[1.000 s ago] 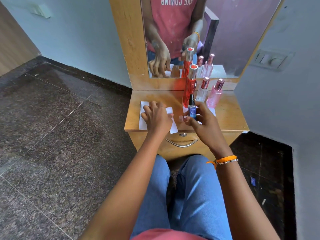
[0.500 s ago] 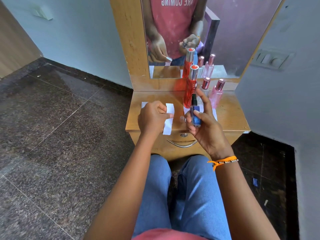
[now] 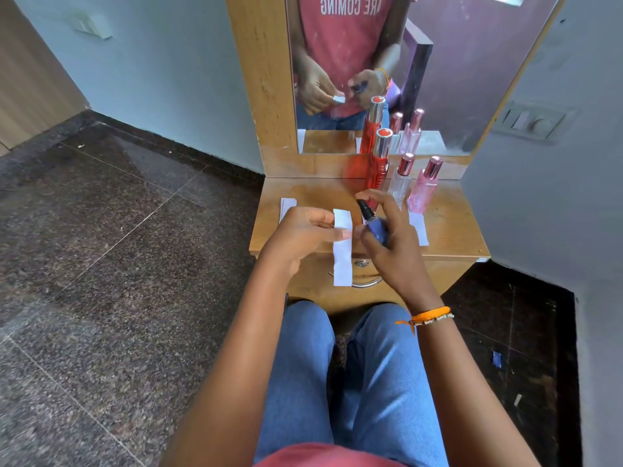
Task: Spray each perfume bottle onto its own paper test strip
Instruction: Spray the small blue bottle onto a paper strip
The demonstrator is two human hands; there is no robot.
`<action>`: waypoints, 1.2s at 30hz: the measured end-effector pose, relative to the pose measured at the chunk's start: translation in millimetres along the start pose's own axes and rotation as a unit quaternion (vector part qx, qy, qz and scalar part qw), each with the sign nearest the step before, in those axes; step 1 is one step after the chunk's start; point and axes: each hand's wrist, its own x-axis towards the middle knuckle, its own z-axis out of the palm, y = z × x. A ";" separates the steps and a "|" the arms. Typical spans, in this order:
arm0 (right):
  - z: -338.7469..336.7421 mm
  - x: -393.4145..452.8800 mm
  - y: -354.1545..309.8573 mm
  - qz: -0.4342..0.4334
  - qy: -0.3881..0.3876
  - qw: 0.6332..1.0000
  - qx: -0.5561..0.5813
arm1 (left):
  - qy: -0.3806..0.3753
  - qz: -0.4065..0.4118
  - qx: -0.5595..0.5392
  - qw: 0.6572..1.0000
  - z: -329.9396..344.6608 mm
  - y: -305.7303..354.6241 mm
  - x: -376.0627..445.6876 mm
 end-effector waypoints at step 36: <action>-0.8 -4.4 8.1 0.018 0.033 0.979 -0.202 | -0.037 -0.038 -0.073 0.996 7.4 -12.1 0.4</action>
